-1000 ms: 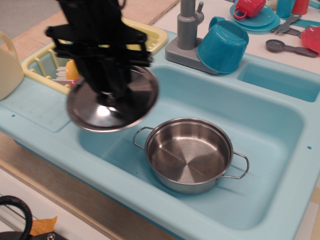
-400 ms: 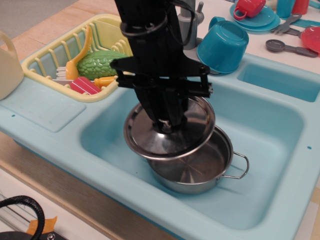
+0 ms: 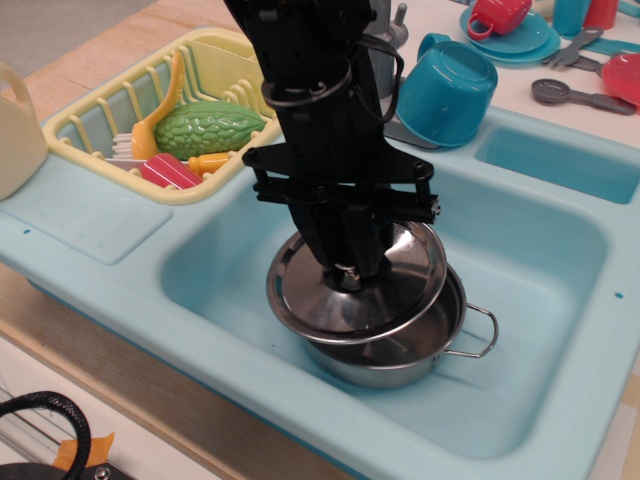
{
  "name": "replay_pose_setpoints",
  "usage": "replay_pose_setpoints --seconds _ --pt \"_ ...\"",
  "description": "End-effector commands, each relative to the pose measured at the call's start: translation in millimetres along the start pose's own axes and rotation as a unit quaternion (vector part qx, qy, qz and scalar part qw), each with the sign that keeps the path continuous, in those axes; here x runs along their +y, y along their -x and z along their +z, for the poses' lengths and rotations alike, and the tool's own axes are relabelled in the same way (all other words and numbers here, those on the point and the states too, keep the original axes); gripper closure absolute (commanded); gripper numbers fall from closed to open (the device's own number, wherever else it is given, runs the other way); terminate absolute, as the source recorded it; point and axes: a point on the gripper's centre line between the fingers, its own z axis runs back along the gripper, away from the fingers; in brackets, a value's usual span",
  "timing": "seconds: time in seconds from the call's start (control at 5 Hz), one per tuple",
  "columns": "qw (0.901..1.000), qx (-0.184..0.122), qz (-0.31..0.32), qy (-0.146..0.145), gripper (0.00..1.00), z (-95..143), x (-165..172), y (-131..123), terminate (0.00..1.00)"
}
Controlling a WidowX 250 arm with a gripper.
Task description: Put lid on pot or pan
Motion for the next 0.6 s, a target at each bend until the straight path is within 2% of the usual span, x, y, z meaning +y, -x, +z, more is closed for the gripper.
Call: replay_pose_setpoints --seconds 0.0,0.2,0.4 --pt "0.9997 -0.006 -0.021 0.005 0.00 -0.3 -5.6 -3.1 0.00" --pt "0.9997 -0.006 -0.021 0.005 0.00 -0.3 -5.6 -3.1 0.00" --pt "0.9997 -0.006 -0.021 0.005 0.00 -0.3 -5.6 -3.1 1.00"
